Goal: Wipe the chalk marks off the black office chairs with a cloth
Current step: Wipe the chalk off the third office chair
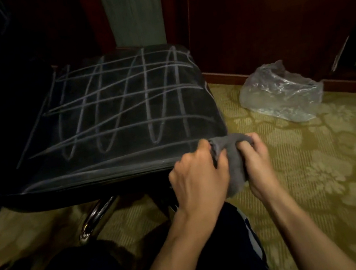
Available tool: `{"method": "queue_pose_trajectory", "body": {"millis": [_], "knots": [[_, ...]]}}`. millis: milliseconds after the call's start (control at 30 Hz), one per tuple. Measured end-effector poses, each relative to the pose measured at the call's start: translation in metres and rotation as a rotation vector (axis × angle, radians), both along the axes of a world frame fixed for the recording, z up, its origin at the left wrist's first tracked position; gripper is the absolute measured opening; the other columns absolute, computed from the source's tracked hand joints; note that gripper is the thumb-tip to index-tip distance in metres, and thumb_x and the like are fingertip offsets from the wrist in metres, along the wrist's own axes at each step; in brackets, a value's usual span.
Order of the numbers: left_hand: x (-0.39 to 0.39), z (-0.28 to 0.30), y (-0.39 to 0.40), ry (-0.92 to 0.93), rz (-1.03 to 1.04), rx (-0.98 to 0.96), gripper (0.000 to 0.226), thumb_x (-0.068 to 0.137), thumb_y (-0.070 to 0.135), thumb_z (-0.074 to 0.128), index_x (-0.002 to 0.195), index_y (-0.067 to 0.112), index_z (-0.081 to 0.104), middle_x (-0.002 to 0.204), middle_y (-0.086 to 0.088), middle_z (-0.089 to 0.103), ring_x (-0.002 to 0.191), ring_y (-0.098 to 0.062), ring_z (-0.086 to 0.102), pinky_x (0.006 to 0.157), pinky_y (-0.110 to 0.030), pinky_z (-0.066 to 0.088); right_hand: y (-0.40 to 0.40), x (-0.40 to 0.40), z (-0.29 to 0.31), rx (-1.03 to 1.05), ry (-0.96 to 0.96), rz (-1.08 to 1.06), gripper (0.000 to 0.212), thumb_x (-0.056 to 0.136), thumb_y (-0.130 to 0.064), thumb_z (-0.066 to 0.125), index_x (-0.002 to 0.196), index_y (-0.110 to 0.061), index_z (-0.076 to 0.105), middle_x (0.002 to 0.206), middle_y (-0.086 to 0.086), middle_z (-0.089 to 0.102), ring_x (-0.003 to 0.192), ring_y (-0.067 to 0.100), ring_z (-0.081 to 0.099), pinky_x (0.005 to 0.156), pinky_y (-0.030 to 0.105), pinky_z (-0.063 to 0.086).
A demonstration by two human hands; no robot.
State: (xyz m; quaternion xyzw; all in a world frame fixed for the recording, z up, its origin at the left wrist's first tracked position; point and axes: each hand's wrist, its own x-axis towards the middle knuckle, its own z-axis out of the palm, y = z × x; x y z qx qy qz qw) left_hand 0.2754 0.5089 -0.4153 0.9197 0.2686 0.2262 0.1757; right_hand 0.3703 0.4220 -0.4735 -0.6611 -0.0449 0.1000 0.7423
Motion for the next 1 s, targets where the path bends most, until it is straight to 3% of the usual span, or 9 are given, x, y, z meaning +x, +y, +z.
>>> {"method": "queue_pose_trajectory", "body": {"millis": [67,133,233,400,500,667,833,933,1000], "knots": [[-0.010,-0.002,0.002,-0.049,-0.014,0.018,0.027,0.083,0.048,0.074,0.082,0.025,0.059,0.065,-0.003,0.066,0.062,-0.026,0.067,0.050,-0.029,0.040,0.001,-0.007,-0.004,0.032,0.009,0.018,0.010,0.098,0.002,0.045,0.100,-0.001,0.054,0.078,0.004,0.067,0.075,0.013,0.065,0.067,0.027,0.053],[-0.023,-0.008,0.004,-0.035,-0.042,-0.094,0.024,0.090,0.050,0.064,0.084,0.029,0.056,0.069,-0.003,0.068,0.069,-0.029,0.068,0.056,-0.031,0.035,-0.003,-0.021,-0.005,0.052,0.011,0.034,0.009,0.098,0.004,0.046,0.099,-0.002,0.052,0.071,-0.002,0.067,0.071,0.010,0.064,0.062,0.022,0.052],[-0.045,-0.019,0.014,-0.056,-0.046,-0.133,0.027,0.092,0.055,0.055,0.083,0.030,0.052,0.062,-0.003,0.065,0.065,-0.029,0.066,0.054,-0.034,0.046,-0.001,-0.050,-0.004,0.074,0.001,0.067,0.008,0.097,0.003,0.050,0.097,-0.005,0.052,0.072,-0.002,0.066,0.071,0.009,0.062,0.060,0.021,0.051],[-0.086,-0.010,0.022,-0.027,-0.041,-0.023,0.025,0.078,0.055,0.064,0.079,0.031,0.056,0.050,0.017,0.045,0.052,-0.019,0.063,0.049,-0.026,0.039,0.002,-0.104,-0.016,0.043,-0.045,0.135,0.012,0.085,-0.035,0.067,0.086,-0.029,0.056,0.078,0.004,0.063,0.074,0.014,0.060,0.065,0.031,0.050],[-0.104,-0.001,0.028,-0.010,0.019,-0.009,0.031,0.065,0.058,0.074,0.078,0.035,0.056,0.050,0.021,0.040,0.053,-0.012,0.062,0.052,-0.023,0.039,0.012,-0.130,-0.025,0.009,-0.045,0.122,0.015,0.090,-0.021,0.070,0.085,-0.027,0.057,0.077,-0.003,0.065,0.073,0.010,0.062,0.066,0.029,0.050],[-0.094,0.024,0.040,0.226,0.062,0.016,0.030,0.091,0.059,0.053,0.089,0.039,0.030,0.078,0.019,0.045,0.097,-0.008,0.065,0.071,-0.023,0.034,0.045,-0.117,-0.022,-0.144,-0.199,0.000,0.011,0.093,-0.026,0.066,0.093,-0.021,0.056,0.078,-0.003,0.064,0.072,0.013,0.063,0.066,0.040,0.053],[-0.039,0.025,0.052,0.205,0.016,0.122,0.024,0.095,0.045,0.050,0.106,0.024,0.053,0.101,0.002,0.068,0.090,-0.022,0.068,0.069,-0.031,0.042,0.078,-0.085,-0.014,-0.133,-0.174,-0.243,0.013,0.098,-0.026,0.060,0.098,-0.017,0.051,0.081,-0.006,0.060,0.071,0.003,0.060,0.066,0.033,0.050],[-0.052,0.032,0.056,0.306,-0.021,0.146,0.026,0.100,0.046,0.048,0.117,0.027,0.047,0.113,0.007,0.062,0.103,-0.015,0.064,0.078,-0.029,0.043,0.081,-0.104,-0.018,-0.189,-0.233,-0.247,0.013,0.098,-0.027,0.058,0.100,-0.019,0.049,0.081,-0.011,0.055,0.073,0.000,0.057,0.065,0.031,0.048],[-0.085,0.027,0.066,0.345,-0.009,0.110,0.021,0.099,0.051,0.047,0.109,0.034,0.040,0.110,0.012,0.058,0.106,-0.014,0.063,0.076,-0.026,0.039,0.081,-0.134,-0.024,-0.195,-0.261,-0.179,0.014,0.097,-0.036,0.056,0.101,-0.028,0.046,0.084,-0.012,0.060,0.074,0.005,0.060,0.066,0.033,0.050]]}}
